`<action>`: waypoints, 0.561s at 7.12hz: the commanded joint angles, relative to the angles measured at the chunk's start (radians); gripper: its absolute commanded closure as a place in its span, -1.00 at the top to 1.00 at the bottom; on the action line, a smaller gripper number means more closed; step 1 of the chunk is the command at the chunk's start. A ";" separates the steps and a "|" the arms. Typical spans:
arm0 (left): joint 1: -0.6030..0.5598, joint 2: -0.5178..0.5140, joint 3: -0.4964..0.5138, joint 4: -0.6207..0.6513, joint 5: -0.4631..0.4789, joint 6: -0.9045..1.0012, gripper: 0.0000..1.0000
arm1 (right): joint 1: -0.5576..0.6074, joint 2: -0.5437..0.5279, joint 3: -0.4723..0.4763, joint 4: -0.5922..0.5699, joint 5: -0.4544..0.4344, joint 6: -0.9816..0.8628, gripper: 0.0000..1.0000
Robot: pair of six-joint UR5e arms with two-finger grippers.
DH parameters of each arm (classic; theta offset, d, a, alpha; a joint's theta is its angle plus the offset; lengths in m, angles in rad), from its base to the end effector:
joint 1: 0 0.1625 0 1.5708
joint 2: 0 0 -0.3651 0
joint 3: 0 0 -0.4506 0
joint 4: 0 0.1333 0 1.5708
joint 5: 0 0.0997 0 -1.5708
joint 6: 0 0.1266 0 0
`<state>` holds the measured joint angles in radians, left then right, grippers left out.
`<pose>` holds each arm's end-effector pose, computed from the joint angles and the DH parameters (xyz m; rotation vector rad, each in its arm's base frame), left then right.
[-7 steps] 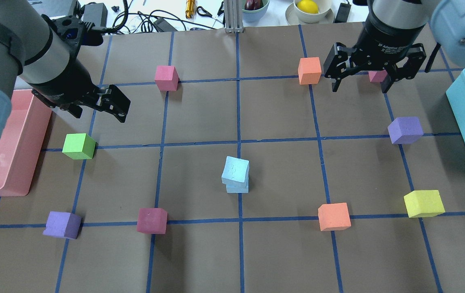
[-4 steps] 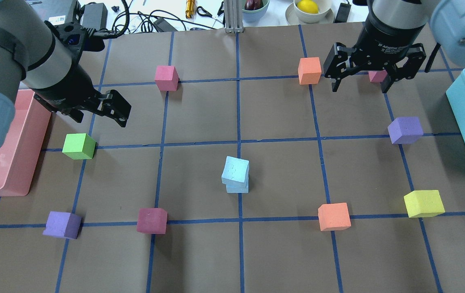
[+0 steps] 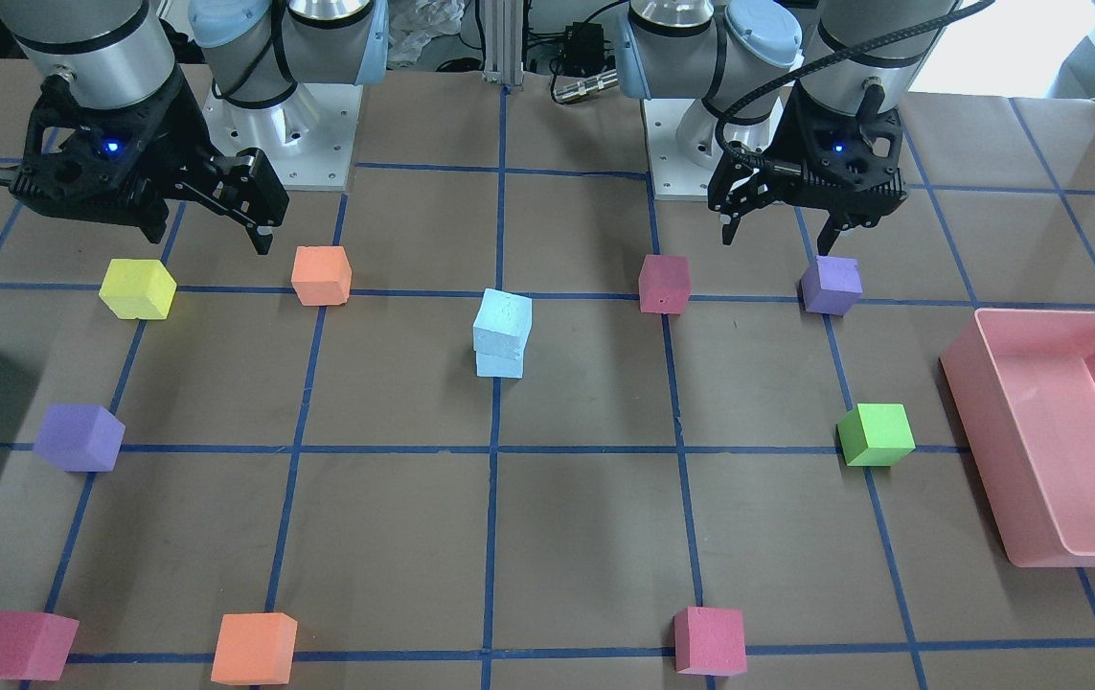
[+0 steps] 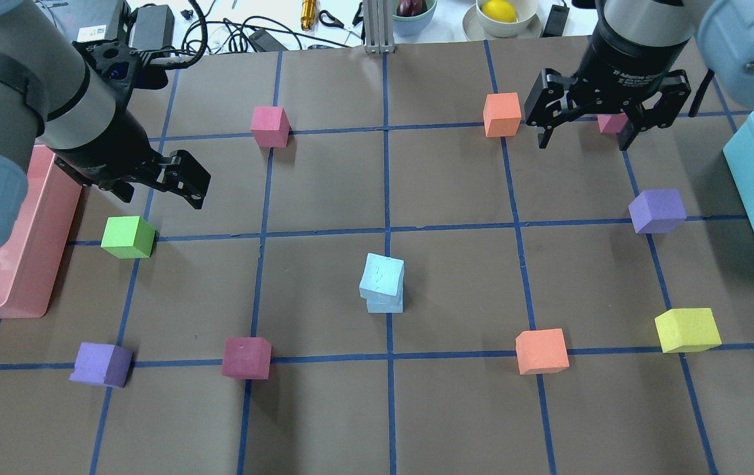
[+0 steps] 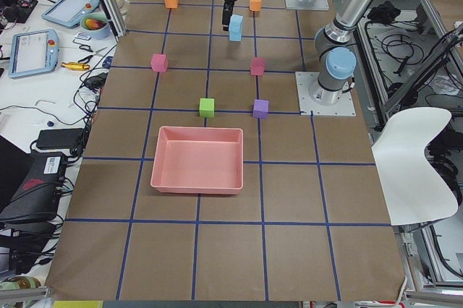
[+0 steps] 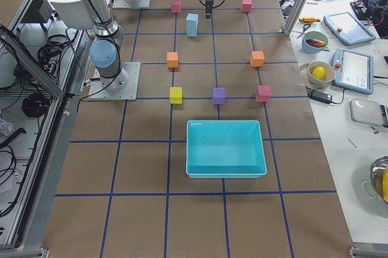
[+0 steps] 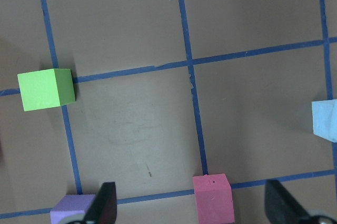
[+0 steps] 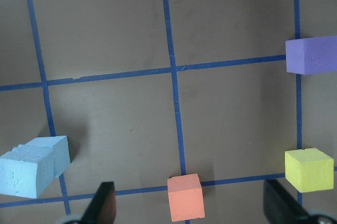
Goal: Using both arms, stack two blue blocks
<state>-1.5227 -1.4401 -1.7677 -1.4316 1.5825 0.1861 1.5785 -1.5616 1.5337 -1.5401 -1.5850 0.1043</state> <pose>-0.1071 -0.5164 0.3757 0.2144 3.1121 -0.1110 0.1358 -0.5521 0.4133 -0.1510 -3.1236 -0.0031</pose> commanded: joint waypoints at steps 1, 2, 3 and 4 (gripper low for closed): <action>-0.002 0.018 0.004 0.000 -0.006 0.000 1.00 | 0.000 0.000 0.000 0.000 0.000 0.000 1.00; -0.002 0.038 0.005 -0.003 0.001 0.001 1.00 | 0.000 0.000 0.000 0.000 -0.001 0.000 1.00; 0.001 0.043 -0.002 -0.004 0.001 0.034 1.00 | 0.000 0.000 0.000 0.000 0.000 0.000 1.00; 0.001 0.034 -0.006 -0.004 -0.004 0.042 1.00 | 0.000 0.000 -0.001 -0.002 0.000 0.000 1.00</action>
<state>-1.5230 -1.4040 -1.7685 -1.4348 1.5813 0.2108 1.5785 -1.5616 1.5337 -1.5405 -1.5850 0.1043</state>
